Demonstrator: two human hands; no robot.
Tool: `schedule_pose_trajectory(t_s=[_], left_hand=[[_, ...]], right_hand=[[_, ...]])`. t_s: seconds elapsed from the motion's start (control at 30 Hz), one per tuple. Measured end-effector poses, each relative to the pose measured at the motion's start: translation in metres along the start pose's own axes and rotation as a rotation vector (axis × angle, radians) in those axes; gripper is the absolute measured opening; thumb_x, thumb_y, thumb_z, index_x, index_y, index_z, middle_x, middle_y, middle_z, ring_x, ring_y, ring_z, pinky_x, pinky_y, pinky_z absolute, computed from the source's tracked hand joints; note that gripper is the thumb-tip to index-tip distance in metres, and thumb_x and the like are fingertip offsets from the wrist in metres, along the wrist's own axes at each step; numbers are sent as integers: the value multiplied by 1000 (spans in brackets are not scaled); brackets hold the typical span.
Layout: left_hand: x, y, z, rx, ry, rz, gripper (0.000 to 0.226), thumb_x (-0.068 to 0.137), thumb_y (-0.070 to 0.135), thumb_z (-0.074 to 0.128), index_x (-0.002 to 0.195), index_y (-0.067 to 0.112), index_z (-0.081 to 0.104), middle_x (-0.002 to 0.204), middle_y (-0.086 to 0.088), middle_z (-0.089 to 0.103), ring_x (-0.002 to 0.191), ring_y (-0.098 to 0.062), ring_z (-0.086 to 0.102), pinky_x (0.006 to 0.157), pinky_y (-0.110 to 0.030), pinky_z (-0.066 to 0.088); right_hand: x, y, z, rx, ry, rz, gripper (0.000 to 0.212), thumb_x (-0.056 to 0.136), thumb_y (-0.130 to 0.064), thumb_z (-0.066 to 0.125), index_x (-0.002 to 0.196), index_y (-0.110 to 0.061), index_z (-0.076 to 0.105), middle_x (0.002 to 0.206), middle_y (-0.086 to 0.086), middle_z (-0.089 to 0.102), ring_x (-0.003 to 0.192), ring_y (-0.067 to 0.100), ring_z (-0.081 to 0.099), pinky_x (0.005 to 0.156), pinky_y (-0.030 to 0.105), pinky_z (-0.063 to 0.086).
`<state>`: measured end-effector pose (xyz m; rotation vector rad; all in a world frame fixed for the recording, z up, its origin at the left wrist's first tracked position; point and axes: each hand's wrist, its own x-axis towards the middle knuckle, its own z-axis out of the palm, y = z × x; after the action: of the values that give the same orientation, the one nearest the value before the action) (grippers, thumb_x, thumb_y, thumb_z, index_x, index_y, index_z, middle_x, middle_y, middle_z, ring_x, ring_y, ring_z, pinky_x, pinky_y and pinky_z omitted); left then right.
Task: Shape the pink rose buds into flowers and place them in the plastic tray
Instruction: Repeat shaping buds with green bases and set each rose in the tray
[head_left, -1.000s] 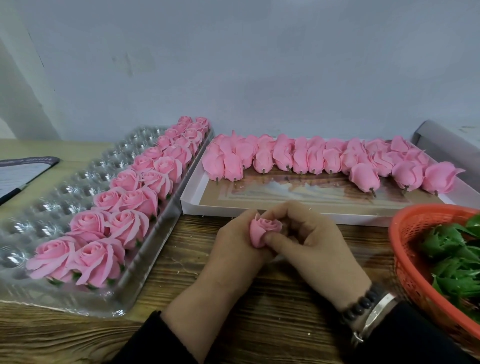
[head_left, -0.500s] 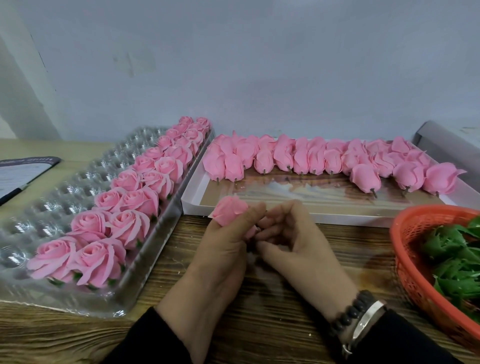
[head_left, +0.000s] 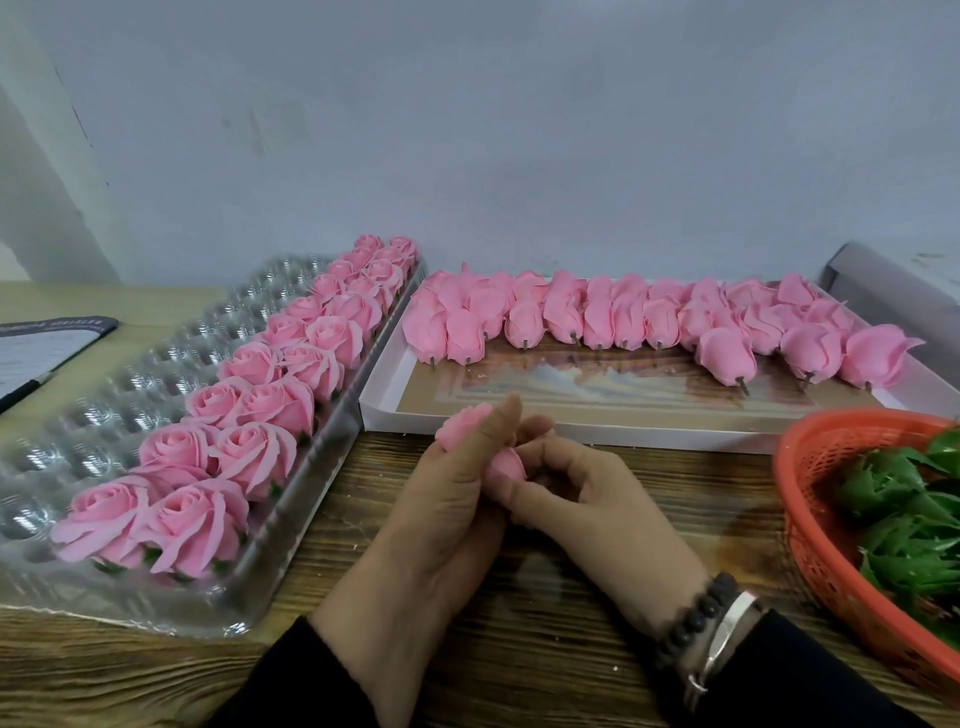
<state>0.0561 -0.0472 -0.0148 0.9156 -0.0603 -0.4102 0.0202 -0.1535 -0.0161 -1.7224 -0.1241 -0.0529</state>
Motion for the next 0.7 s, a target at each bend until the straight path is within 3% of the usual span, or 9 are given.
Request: schedule_pose_trajectory(t_s=[0.07,0.13,0.23,0.27,0.37,0.47,0.6,0.7], left_hand=[[0,4,-1,81,19,76,24,66,25,68,74,2,68,76,-14,66,74,-26,65,80,-41,54],[-2,8,-4,335,66,218,18,76,16,65,71,-1,68,68,-14,66,64,-21,64,63,-34,57],[-6,12,-4,726,45,392,7,79,-2,65,72,-2,64,55,2,61,51,-3,56,51,-16,44],[-7,12,-3,787,24,393,8,76,-6,66,77,0,61,58,4,62,53,0,55,51,-13,44],[-5,10,-1,901,11,318,44,73,-9,69,106,16,52,82,-2,67,73,-5,65,62,-11,49],[-3,8,-6,1008,-12,292,85,74,2,73,136,38,27,96,13,63,86,-1,64,72,-4,46],[-1,5,-10,1174,-36,307,100,72,12,75,144,38,10,97,16,59,97,-6,62,77,-4,42],[-1,2,-10,1180,-61,296,105,70,14,77,146,38,8,95,9,66,93,-7,64,85,-19,48]], right_hand=[[1,1,0,19,100,-55,6,79,-19,69,83,-17,65,78,2,68,71,4,58,66,15,48],[2,3,-3,22,214,-113,10,79,-16,67,85,-21,61,82,3,66,73,4,57,67,13,46],[2,6,-9,-52,221,-185,30,76,-15,71,98,-31,57,91,-6,60,80,3,56,76,13,43],[2,6,-10,-84,182,-207,37,76,-15,73,102,-36,57,94,-9,60,84,5,57,80,14,43],[1,5,-11,-171,44,-245,49,75,-17,74,108,-48,55,103,-17,59,89,3,56,81,8,40],[0,3,-13,-227,-7,-254,53,77,-7,73,108,-46,56,104,-15,58,85,1,54,77,8,40],[0,0,-13,-207,-20,-225,35,78,-4,70,99,-31,64,83,-23,60,75,-2,51,72,10,39],[1,-1,-14,-90,-36,-182,13,81,-9,69,85,-21,66,71,-9,61,69,5,52,66,17,42]])
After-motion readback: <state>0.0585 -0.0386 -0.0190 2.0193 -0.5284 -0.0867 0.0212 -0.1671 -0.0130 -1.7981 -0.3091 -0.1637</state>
